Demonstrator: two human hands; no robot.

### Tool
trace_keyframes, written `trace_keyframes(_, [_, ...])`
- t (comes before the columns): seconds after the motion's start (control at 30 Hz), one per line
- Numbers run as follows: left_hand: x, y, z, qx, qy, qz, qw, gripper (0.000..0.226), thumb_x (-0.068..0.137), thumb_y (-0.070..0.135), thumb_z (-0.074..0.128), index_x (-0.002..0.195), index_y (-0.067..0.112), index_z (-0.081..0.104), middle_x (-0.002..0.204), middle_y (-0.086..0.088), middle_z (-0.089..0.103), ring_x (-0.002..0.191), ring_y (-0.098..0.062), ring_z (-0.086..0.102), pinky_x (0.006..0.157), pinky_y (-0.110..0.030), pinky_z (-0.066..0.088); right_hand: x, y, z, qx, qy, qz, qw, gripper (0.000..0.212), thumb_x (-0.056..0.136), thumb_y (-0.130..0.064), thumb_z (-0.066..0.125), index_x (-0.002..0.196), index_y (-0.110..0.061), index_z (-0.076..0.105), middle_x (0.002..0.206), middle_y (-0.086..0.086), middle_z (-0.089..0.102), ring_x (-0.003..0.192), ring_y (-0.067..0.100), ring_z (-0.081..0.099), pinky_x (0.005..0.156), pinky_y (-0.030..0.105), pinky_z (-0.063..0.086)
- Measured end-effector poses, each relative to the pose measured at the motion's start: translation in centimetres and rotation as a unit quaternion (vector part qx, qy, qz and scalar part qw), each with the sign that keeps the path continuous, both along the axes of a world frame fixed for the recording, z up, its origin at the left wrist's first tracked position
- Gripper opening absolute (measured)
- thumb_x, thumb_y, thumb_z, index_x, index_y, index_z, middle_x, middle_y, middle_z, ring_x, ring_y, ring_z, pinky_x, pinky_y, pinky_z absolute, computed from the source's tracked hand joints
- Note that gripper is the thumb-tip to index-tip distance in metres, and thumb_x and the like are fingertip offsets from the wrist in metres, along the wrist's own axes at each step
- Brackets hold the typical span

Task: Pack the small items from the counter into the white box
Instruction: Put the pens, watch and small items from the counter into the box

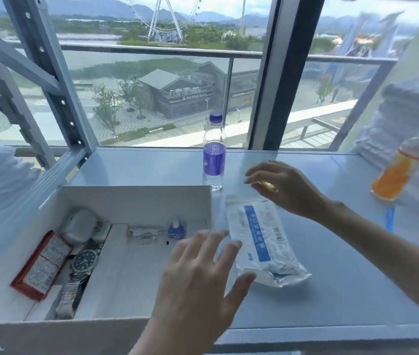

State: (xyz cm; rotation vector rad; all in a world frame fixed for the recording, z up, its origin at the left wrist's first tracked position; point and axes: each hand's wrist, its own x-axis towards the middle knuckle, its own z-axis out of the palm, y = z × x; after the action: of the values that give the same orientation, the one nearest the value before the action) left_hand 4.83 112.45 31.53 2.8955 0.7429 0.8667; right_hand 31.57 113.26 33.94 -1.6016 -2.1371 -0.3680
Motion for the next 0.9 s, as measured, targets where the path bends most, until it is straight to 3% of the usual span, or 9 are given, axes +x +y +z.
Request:
trace_keyframes(0.17, [6.0,-1.5,-0.5,-0.028,0.084,0.01,0.996,0.061,0.084,0.06,0.033,0.121,0.021,0.06,0.126,-0.005,0.059,0.12,-0.029,0.053,0.096,-0.04,0.028,8.8,-4.1,-4.1,-0.053,0.014,-0.174,0.983,0.016,0.079,-0.007,0.069,0.095,-0.007,0.068,0.104,0.01,0.066,0.088,0.033,0.061,0.075,0.044,0.052])
trace_keyframes(0.37, [10.8,-2.7,-2.9,-0.096,0.16,0.05,0.981,0.07,0.08,0.061,0.023,0.126,0.02,0.057,0.131,-0.007,0.055,0.127,-0.029,0.046,0.103,-0.041,0.03,13.8,-3.4,-9.2,-0.251,0.038,-0.3,0.92,0.045,0.092,-0.028,0.054,0.135,-0.018,0.046,0.146,0.002,0.036,0.129,0.027,0.037,0.104,0.04,0.033])
trace_keyframes(0.5, [12.9,-3.2,-8.3,-0.157,0.261,0.044,0.951,0.097,0.063,0.066,-0.015,0.149,0.027,0.002,0.157,0.003,-0.01,0.143,-0.021,-0.012,0.116,-0.041,-0.005,15.0,-3.5,-11.2,-0.275,0.08,-0.284,0.915,0.046,0.09,-0.027,0.057,0.133,-0.016,0.047,0.144,0.003,0.037,0.127,0.029,0.036,0.105,0.038,0.031])
trace_keyframes(0.57, [13.4,-2.9,-10.9,-0.143,0.271,0.044,0.951,0.09,0.076,0.067,-0.013,0.148,0.022,0.018,0.156,0.001,0.001,0.144,-0.025,0.007,0.115,-0.041,0.006,15.5,-3.9,-11.7,-0.245,0.107,-0.266,0.926,0.036,0.088,-0.026,0.06,0.122,-0.012,0.057,0.134,0.005,0.045,0.12,0.029,0.042,0.101,0.035,0.034])
trace_keyframes(0.63, [13.4,-3.0,-11.5,-0.18,0.264,0.042,0.947,0.076,0.091,0.062,-0.001,0.137,0.021,0.042,0.148,-0.004,0.034,0.135,-0.027,0.032,0.104,-0.041,0.022,15.7,-4.5,-11.8,-0.218,0.14,-0.245,0.934,0.026,0.086,-0.024,0.064,0.106,-0.008,0.063,0.121,0.005,0.049,0.107,0.027,0.051,0.092,0.032,0.039])
trace_keyframes(0.67, [13.5,-3.0,-11.8,-0.183,0.258,0.035,0.948,0.074,0.091,0.061,-0.001,0.138,0.022,0.041,0.148,-0.003,0.035,0.136,-0.026,0.031,0.104,-0.04,0.021,15.8,-4.7,-11.7,-0.21,0.153,-0.236,0.937,0.022,0.084,-0.024,0.066,0.099,-0.007,0.064,0.117,0.004,0.048,0.101,0.025,0.054,0.086,0.03,0.04])
trace_keyframes(0.77, [13.8,-2.6,-11.2,-0.15,0.255,0.048,0.954,0.083,0.078,0.07,-0.007,0.149,0.029,0.003,0.153,0.005,-0.013,0.142,-0.017,-0.014,0.114,-0.035,-0.009,16.0,-4.9,-11.0,-0.222,0.172,-0.241,0.929,0.023,0.076,-0.025,0.075,0.088,-0.01,0.062,0.105,-0.001,0.044,0.094,0.022,0.054,0.073,0.025,0.033])
trace_keyframes(0.8, [13.8,-2.8,-10.9,-0.152,0.234,0.041,0.959,0.082,0.078,0.068,-0.002,0.149,0.027,0.006,0.155,0.002,-0.011,0.141,-0.017,-0.017,0.114,-0.035,-0.01,16.1,-4.8,-10.8,-0.245,0.183,-0.244,0.92,0.027,0.072,-0.026,0.078,0.087,-0.013,0.059,0.1,0.0,0.048,0.095,0.024,0.054,0.071,0.026,0.033])
trace_keyframes(0.9, [12.5,-4.5,-8.0,-0.129,0.204,0.025,0.97,0.06,0.086,0.046,0.031,0.136,0.017,0.046,0.148,-0.007,0.037,0.142,-0.023,0.015,0.109,-0.039,0.018,15.5,-4.2,-9.2,-0.342,0.202,-0.237,0.887,0.048,0.064,-0.027,0.084,0.089,-0.015,0.045,0.095,0.006,0.056,0.092,0.027,0.054,0.071,0.034,0.04])
